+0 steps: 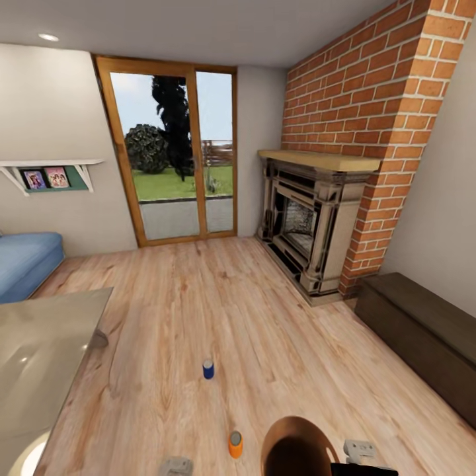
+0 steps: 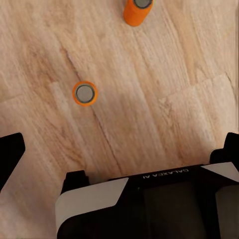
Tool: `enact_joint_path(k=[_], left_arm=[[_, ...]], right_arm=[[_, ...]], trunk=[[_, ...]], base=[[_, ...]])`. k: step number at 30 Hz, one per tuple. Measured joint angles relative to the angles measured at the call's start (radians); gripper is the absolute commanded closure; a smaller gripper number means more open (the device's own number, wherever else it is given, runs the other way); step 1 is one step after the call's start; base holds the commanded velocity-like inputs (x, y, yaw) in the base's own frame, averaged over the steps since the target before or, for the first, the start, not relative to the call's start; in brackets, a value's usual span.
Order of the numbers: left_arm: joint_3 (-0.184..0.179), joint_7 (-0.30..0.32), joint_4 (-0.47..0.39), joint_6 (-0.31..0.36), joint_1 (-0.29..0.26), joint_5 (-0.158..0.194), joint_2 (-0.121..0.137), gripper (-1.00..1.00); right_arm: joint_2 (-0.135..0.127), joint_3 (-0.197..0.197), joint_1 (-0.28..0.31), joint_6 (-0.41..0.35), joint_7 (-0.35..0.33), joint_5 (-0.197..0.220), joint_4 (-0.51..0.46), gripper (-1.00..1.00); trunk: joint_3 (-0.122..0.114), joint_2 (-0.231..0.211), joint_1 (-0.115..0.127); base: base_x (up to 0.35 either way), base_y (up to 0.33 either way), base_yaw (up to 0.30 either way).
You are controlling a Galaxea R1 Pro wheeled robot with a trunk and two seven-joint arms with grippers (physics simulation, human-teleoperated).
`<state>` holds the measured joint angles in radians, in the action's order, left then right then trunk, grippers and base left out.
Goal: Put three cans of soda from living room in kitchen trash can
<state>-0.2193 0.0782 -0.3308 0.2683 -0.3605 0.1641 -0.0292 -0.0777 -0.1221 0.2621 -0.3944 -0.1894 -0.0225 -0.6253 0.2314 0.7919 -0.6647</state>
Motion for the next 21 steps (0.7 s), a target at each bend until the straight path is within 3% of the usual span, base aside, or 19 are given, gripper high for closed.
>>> enact_joint_path(k=[21], left_arm=[[0.0, 0.0, -0.001, -0.02, 0.0, 0.0, 0.0, -1.0]], right_arm=[[-0.001, 0.0, 0.0, 0.0, 0.0, 0.002, 0.0, 1.0]], trunk=[[0.0, 0.0, 0.0]], base=[[0.033, -0.014, 0.0]])
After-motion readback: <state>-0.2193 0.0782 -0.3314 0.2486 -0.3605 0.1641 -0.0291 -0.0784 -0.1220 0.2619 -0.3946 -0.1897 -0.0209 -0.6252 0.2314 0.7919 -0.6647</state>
